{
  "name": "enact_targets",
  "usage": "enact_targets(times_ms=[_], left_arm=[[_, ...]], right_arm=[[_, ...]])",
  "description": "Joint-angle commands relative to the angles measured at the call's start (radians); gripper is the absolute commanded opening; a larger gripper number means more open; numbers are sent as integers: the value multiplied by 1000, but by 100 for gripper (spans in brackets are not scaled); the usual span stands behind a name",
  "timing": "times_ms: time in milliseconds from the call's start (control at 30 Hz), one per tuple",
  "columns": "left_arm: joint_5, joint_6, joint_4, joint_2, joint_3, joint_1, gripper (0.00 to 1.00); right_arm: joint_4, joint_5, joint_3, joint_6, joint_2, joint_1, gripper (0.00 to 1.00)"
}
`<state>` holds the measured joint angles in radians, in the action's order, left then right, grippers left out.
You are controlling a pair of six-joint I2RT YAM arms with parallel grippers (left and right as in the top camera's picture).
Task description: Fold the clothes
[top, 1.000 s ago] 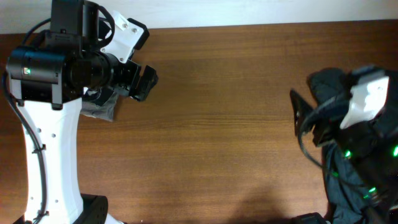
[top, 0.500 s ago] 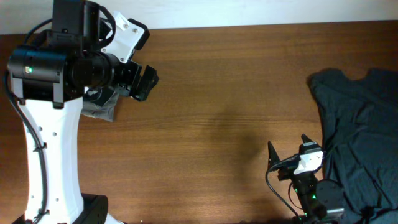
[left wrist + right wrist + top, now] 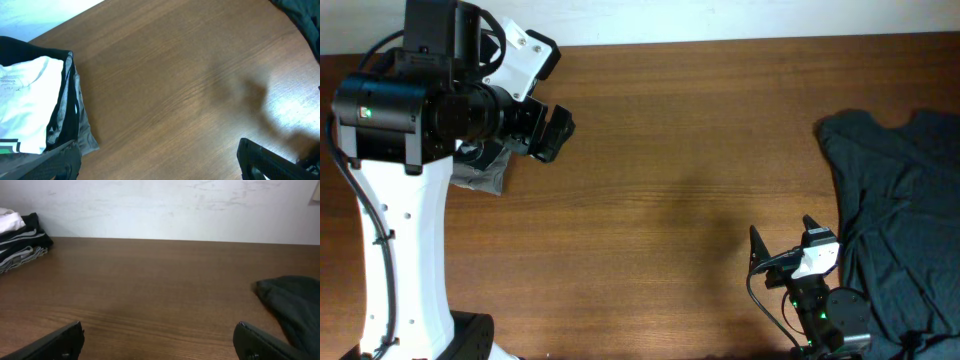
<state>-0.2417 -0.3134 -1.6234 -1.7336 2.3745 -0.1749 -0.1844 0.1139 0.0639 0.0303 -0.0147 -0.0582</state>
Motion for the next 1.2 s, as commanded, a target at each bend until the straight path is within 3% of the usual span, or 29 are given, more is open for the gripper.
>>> enact_targets(times_ms=[0, 133, 233, 333, 467, 567, 733, 1167], left_arm=[[3, 10, -7, -1, -1, -4, 99], [76, 6, -42, 1, -1, -4, 99], [74, 6, 130, 19, -20, -4, 99], [63, 6, 345, 135, -222, -3, 99], [63, 6, 724, 403, -718, 24, 99], [64, 6, 911, 587, -1010, 42, 99], [91, 6, 1042, 879, -1350, 42, 99], [144, 6, 1341, 1420, -1944, 43, 99]], right_arm=[[6, 9, -10, 12, 11, 10, 99], [6, 9, -10, 12, 11, 10, 99], [6, 9, -10, 12, 11, 10, 99], [6, 9, -10, 12, 11, 10, 99], [6, 9, -10, 12, 11, 10, 99], [6, 9, -10, 12, 11, 10, 99], [6, 9, -10, 12, 11, 10, 99], [6, 9, -10, 12, 11, 10, 99]])
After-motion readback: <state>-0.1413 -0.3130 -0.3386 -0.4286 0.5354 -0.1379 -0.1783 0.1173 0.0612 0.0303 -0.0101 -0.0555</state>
